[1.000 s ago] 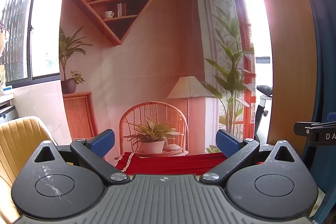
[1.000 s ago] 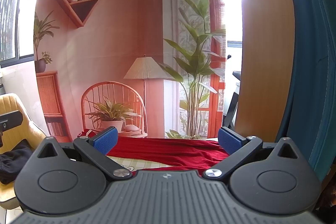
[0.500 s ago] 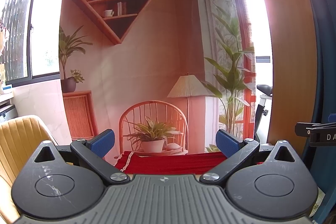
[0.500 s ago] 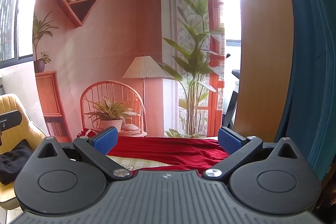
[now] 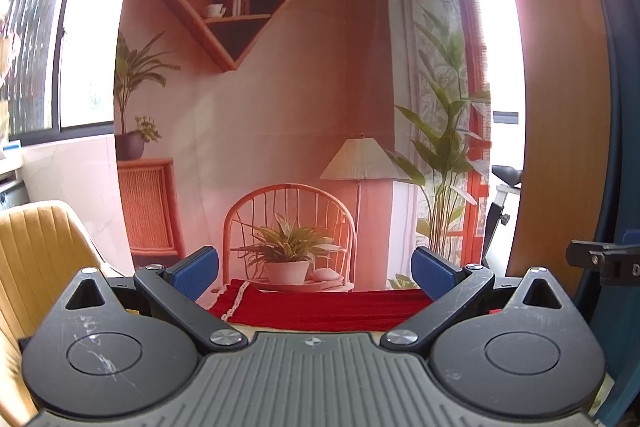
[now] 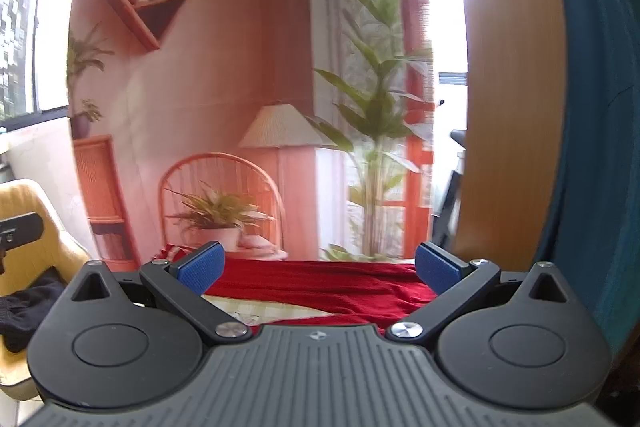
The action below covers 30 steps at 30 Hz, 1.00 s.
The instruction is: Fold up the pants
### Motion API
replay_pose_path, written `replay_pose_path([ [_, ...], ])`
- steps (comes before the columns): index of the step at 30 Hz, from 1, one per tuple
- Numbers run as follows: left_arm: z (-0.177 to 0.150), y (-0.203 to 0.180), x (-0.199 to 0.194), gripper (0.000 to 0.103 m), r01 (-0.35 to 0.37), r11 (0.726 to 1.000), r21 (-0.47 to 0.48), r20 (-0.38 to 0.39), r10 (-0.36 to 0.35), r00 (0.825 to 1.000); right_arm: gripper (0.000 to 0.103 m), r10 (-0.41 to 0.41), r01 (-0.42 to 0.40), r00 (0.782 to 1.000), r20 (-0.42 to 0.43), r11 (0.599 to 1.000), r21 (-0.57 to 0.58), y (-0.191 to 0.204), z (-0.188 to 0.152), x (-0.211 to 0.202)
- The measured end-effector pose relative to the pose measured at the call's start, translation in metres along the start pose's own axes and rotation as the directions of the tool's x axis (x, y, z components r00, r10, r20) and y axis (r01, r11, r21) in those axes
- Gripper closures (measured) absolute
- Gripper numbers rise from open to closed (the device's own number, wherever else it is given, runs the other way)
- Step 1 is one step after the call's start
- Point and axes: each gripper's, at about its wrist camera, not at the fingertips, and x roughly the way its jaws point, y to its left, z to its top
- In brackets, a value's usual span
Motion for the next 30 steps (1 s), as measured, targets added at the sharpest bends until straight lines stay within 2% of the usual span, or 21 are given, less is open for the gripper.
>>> replay_pose_path([
  [5, -0.011, 0.013, 0.039, 0.000, -0.046, 0.999, -0.021, -0.058, 0.044, 0.997, 0.000, 0.026, -0.026, 1.000, 0.009, 0.999, -0.020, -0.019, -0.013, 0.030],
  [9, -0.021, 0.020, 0.075, 0.000, -0.100, 0.995, -0.029, -0.094, 0.097, 0.991, 0.000, -0.026, 0.027, 0.999, 0.023, 0.999, -0.040, -0.043, -0.027, 0.065],
  [14, -0.043, 0.024, 0.122, 0.000, -0.125, 0.992, -0.004, -0.142, 0.123, 0.982, 0.000, -0.094, 0.096, 0.995, 0.038, 0.994, -0.055, -0.079, -0.050, 0.110],
  [18, -0.062, 0.029, 0.160, 0.000, -0.164, 0.986, -0.011, -0.231, 0.157, 0.960, 0.000, -0.131, 0.133, 0.990, 0.042, 0.990, -0.042, -0.106, -0.068, 0.142],
  [21, -0.072, 0.037, 0.184, 0.000, -0.166, 0.985, -0.051, -0.294, 0.144, 0.945, 0.000, -0.131, 0.131, 0.991, 0.017, 0.991, -0.007, -0.124, -0.083, 0.164],
  [26, -0.085, 0.040, 0.212, 0.000, -0.169, 0.984, -0.058, -0.342, 0.140, 0.929, 0.000, -0.127, 0.127, 0.991, -0.033, 0.992, 0.003, -0.141, -0.103, 0.195],
  [30, -0.084, 0.041, 0.226, 0.000, -0.184, 0.979, -0.085, -0.379, 0.139, 0.915, 0.000, -0.120, 0.121, 0.990, -0.071, 0.993, 0.002, -0.147, -0.111, 0.213],
])
